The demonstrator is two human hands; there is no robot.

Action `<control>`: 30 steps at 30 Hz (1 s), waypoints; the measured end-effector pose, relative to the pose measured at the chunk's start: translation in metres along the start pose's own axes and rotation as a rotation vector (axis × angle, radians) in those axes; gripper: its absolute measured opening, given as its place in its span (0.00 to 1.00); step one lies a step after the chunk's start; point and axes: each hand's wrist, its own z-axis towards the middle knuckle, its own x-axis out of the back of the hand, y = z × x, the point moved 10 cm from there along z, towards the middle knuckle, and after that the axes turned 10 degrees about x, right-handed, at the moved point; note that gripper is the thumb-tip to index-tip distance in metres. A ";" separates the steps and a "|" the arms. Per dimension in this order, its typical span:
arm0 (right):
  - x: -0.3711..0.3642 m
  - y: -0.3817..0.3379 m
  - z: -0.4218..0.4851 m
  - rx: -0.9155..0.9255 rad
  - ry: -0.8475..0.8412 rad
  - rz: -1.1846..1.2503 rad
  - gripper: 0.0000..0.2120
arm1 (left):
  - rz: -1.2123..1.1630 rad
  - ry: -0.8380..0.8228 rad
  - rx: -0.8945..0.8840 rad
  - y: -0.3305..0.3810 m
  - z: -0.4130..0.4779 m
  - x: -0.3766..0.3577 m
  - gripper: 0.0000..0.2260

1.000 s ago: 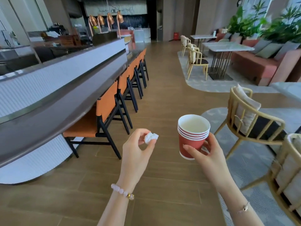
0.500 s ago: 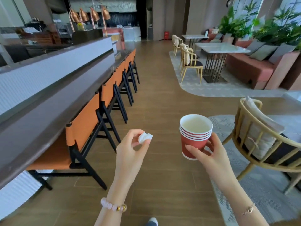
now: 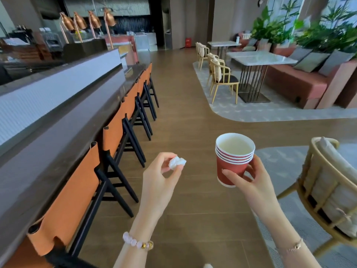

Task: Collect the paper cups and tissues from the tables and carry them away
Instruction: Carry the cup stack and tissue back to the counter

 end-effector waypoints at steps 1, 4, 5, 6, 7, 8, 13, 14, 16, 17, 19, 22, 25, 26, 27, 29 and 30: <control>-0.005 0.009 0.018 0.000 -0.002 0.006 0.29 | 0.013 0.004 -0.007 -0.004 0.018 -0.005 0.07; -0.020 0.037 0.076 0.005 -0.015 0.001 0.30 | 0.037 0.031 -0.029 -0.013 0.076 -0.020 0.08; -0.024 0.047 0.099 0.008 -0.018 0.001 0.29 | 0.045 0.038 -0.039 -0.016 0.097 -0.027 0.08; -0.028 0.057 0.122 0.011 -0.021 0.002 0.29 | 0.056 0.045 -0.046 -0.019 0.119 -0.035 0.07; -0.032 0.066 0.146 0.017 -0.023 0.006 0.28 | 0.064 0.054 -0.049 -0.022 0.142 -0.042 0.08; -0.035 0.075 0.170 0.022 -0.025 0.012 0.28 | 0.070 0.064 -0.049 -0.024 0.166 -0.049 0.08; -0.055 0.112 0.290 0.044 -0.053 0.052 0.27 | 0.050 0.095 -0.050 -0.028 0.286 -0.086 0.07; -0.058 0.119 0.313 0.048 -0.058 0.057 0.27 | 0.043 0.103 -0.048 -0.030 0.310 -0.093 0.07; -0.065 0.135 0.355 0.048 -0.068 0.068 0.27 | 0.032 0.110 -0.036 -0.036 0.351 -0.107 0.07; -0.067 0.143 0.374 0.046 -0.072 0.068 0.26 | 0.034 0.109 -0.031 -0.039 0.369 -0.114 0.07; -0.072 0.157 0.409 0.039 -0.072 0.059 0.26 | 0.041 0.106 -0.025 -0.048 0.402 -0.126 0.07; -0.078 0.180 0.462 0.030 -0.070 0.049 0.26 | 0.042 0.103 -0.005 -0.063 0.454 -0.142 0.07; -0.087 0.208 0.515 0.021 -0.054 0.038 0.28 | 0.047 0.102 0.007 -0.078 0.513 -0.158 0.08; -0.091 0.217 0.533 0.020 -0.050 0.032 0.29 | 0.044 0.097 0.004 -0.083 0.533 -0.164 0.07; -0.096 0.226 0.552 0.020 -0.048 0.027 0.29 | 0.039 0.091 0.000 -0.088 0.555 -0.170 0.07; -0.108 0.246 0.591 0.019 -0.041 0.027 0.30 | 0.041 0.079 -0.008 -0.099 0.601 -0.181 0.08; -0.115 0.256 0.611 0.019 -0.039 0.027 0.30 | 0.046 0.077 -0.011 -0.105 0.626 -0.185 0.08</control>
